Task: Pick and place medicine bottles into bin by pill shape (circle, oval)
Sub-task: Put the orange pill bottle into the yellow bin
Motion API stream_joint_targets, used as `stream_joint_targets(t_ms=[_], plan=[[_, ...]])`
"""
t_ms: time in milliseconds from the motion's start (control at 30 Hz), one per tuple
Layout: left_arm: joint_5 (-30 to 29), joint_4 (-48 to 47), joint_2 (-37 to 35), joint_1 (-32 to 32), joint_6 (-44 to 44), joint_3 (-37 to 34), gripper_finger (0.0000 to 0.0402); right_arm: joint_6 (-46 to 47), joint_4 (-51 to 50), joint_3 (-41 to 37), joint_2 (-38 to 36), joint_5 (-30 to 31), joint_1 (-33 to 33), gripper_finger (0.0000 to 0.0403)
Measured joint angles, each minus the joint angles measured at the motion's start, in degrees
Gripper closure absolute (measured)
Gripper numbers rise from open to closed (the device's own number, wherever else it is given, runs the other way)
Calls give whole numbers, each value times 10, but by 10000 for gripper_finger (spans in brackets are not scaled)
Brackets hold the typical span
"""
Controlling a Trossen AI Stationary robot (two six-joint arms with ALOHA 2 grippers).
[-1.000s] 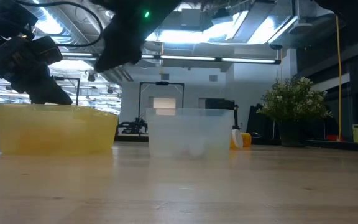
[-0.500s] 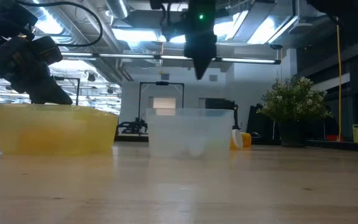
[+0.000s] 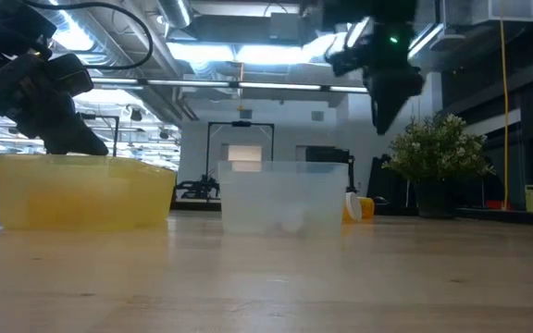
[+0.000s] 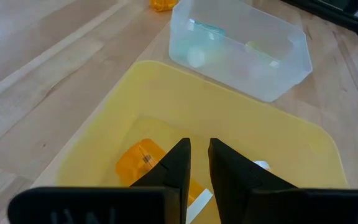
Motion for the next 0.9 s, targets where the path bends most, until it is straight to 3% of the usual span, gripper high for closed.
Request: stream_joint_targets(t_ms=[167, 233, 467, 633, 800, 900], plan=[[0, 1, 0, 0, 0, 0, 351, -63, 188, -145, -72, -140, -29, 173], [0, 1, 0, 0, 0, 0, 351, -81, 253, -186, -86, -166, -39, 173], [0, 4, 0, 0, -2, 0, 351, -107, 397, -245, -90, -166, -67, 173], [0, 6, 0, 0, -12, 0, 351, -113, 408, -231, -90, -162, -69, 173], [0, 6, 0, 0, -12, 0, 351, -141, 413, -223, -90, -69, -85, 173], [0, 6, 0, 0, -12, 0, 351, -154, 410, -223, -90, -105, -123, 173]])
